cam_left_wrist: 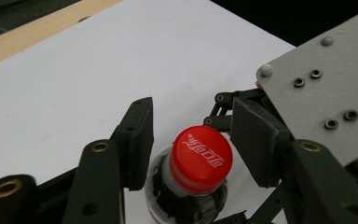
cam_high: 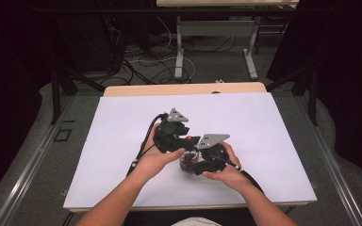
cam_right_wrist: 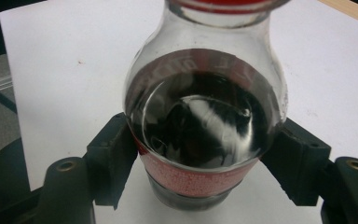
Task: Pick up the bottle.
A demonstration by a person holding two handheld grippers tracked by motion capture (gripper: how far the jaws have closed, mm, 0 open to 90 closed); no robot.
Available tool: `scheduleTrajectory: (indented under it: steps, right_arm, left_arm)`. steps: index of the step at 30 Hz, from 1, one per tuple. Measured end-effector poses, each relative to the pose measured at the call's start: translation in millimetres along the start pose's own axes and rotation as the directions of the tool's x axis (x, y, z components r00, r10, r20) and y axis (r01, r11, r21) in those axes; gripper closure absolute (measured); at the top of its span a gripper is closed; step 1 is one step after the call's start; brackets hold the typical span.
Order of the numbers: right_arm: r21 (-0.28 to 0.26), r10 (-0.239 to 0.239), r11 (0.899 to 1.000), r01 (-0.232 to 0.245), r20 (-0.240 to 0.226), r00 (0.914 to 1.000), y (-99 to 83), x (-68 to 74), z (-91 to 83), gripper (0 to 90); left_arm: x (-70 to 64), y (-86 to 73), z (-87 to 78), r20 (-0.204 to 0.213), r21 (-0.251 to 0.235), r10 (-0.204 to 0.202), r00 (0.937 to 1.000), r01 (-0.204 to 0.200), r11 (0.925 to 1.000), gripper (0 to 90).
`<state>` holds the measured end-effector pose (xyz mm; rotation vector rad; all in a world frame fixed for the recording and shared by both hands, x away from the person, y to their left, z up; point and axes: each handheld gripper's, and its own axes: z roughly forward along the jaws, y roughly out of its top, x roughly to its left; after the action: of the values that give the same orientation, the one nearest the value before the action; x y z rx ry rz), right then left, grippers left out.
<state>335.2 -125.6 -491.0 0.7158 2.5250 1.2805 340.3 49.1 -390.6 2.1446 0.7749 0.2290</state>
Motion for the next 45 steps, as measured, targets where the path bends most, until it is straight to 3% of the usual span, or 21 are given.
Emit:
scheduleTrajectory:
  steps: [2, 4, 5, 8, 11, 14, 16, 19, 22, 24, 27, 28, 29, 31, 32, 33, 35, 38, 42, 45]
  right_arm:
    - [-0.011, -0.002, 1.0, 0.002, -0.004, 1.0, 0.0, 0.6, 0.3, 29.7]
    - [-0.007, -0.003, 1.0, 0.002, -0.013, 0.9999, 0.3, 0.8, 0.5, 29.7]
    - [-0.006, -0.004, 1.0, 0.004, -0.019, 0.9998, 0.3, 1.0, 0.9, 29.7]
    - [0.008, -0.008, 1.0, 0.009, -0.032, 0.9994, 0.5, 1.8, 1.1, 29.7]
    - [-0.012, -0.014, 1.0, 0.014, -0.04, 0.9991, 0.2, 2.4, 2.8, 29.7]
    - [-0.003, -0.012, 1.0, 0.012, -0.055, 0.9984, 0.5, 3.2, 2.2, 29.7]
    - [-0.006, -0.019, 1.0, 0.019, -0.055, 0.9983, 0.4, 3.5, 2.5, 29.7]
    - [0.008, -0.031, 0.999, 0.031, -0.064, 0.9974, 0.4, 4.2, 2.5, 29.7]
    - [0.004, -0.022, 1.0, 0.023, -0.064, 0.9977, 0.3, 6.0, 3.7, 29.7]
    - [0.004, -0.027, 1.0, 0.027, -0.067, 0.9974, 0.2, 5.9, 3.9, 29.7]
    - [0.006, -0.027, 1.0, 0.028, -0.064, 0.9976, 0.0, 5.7, 3.9, 29.7]
    - [0.007, -0.029, 1.0, 0.029, -0.066, 0.9974, 0.0, 5.5, 4.2, 29.7]
    - [0.004, -0.024, 1.0, 0.024, -0.063, 0.9977, 0.0, 5.6, 4.2, 29.8]
    - [-0.004, -0.024, 1.0, 0.023, -0.057, 0.9981, 0.2, 5.4, 3.9, 29.7]
    - [-0.001, -0.024, 1.0, 0.024, -0.061, 0.9979, 0.4, 5.0, 3.4, 29.8]
    - [0.007, -0.028, 1.0, 0.029, -0.066, 0.9974, 0.6, 4.5, 2.6, 29.7]
    - [0.009, -0.024, 1.0, 0.025, -0.063, 0.9977, 0.4, 4.7, 2.9, 29.8]
    - [0.014, -0.03, 0.999, 0.031, -0.061, 0.9977, -0.2, 4.4, 3.5, 29.8]
    - [0.007, -0.019, 1.0, 0.019, -0.048, 0.9987, -1.0, 4.1, 5.1, 29.8]
    - [0.009, -0.012, 1.0, 0.013, -0.034, 0.9994, -1.0, 3.3, 4.9, 29.7]
  left_arm:
    - [2.3, 0.7, -3.7, 0.055, -0.006, 0.017, 0.9983, -0.016, 0.9998, 46.8]
    - [4.6, 1.4, -5.9, 0.079, -0.007, 0.082, 0.9935, -0.082, 0.9966, 46.1]
    - [6.2, 2.4, -7.8, 0.103, 0.019, 0.115, 0.988, -0.117, 0.9929, 46.2]
    - [9.8, 3.9, -8.3, 0.112, 0.044, 0.207, 0.972, -0.213, 0.9761, 47.7]
    - [8.1, 4.2, -7.6, 0.128, 0.073, 0.288, 0.9491, -0.299, 0.9516, 48.9]
    - [6.7, 3.8, -5.3, 0.16, 0.077, 0.324, 0.9325, -0.339, 0.9376, 51.7]
    - [5.0, 3.6, -3.9, 0.162, 0.081, 0.34, 0.9263, -0.356, 0.9309, 54.0]
    - [5.5, 5.0, -1.6, 0.167, 0.091, 0.345, 0.9236, -0.363, 0.9273, 57.4]
    - [7.9, 5.4, 0.4, 0.175, 0.097, 0.324, 0.9299, -0.343, 0.9342, 60.8]
    - [10.2, 5.2, 1.0, 0.189, 0.096, 0.32, 0.9282, -0.342, 0.9348, 61.4]
    - [11.9, 4.5, 1.9, 0.198, 0.099, 0.302, 0.9326, -0.325, 0.9404, 61.1]
    - [12.3, 4.2, 2.6, 0.199, 0.106, 0.298, 0.9336, -0.323, 0.9406, 60.3]
    - [12.9, 3.9, 3.4, 0.196, 0.108, 0.31, 0.9305, -0.334, 0.9362, 59.0]
    - [12.1, 2.3, 4.7, 0.202, 0.115, 0.302, 0.9317, -0.329, 0.9374, 58.0]
    - [12.3, 2.2, 5.3, 0.197, 0.118, 0.315, 0.9285, -0.341, 0.9325, 58.0]
    - [11.4, 1.1, 6.3, 0.189, 0.12, 0.307, 0.933, -0.332, 0.9357, 58.3]
    - [12.4, 1.4, 6.9, 0.2, 0.12, 0.31, 0.9296, -0.337, 0.9339, 60.1]
    - [13.6, 0.5, 8.4, 0.203, 0.121, 0.293, 0.9342, -0.321, 0.9392, 60.4]
    - [14.8, -1.0, 9.6, 0.181, 0.12, 0.24, 0.9538, -0.264, 0.9571, 60.8]
    - [12.9, -2.3, 9.9, 0.138, 0.11, 0.174, 0.9751, -0.189, 0.9757, 61.0]
